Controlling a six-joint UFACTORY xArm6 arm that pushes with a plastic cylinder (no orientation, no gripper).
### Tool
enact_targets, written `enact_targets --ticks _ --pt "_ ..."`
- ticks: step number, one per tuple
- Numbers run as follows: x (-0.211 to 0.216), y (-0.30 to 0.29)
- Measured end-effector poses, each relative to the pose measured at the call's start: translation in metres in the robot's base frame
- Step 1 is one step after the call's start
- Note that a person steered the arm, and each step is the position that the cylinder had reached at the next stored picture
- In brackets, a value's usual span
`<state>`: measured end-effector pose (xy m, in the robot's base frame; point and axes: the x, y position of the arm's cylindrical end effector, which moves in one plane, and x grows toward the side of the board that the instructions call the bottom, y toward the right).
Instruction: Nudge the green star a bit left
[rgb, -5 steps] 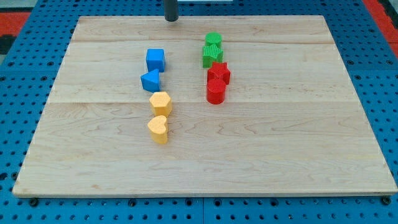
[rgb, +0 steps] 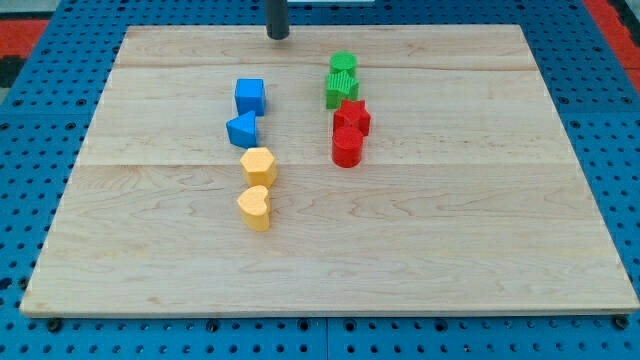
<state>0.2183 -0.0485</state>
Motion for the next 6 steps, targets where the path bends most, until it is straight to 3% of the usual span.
enact_targets --ticks 1,2,3,4,6 --pt "0.002 0.103" --pt "0.040 0.210" --pt "0.081 0.168" --pt "0.086 0.126" --pt "0.111 0.100"
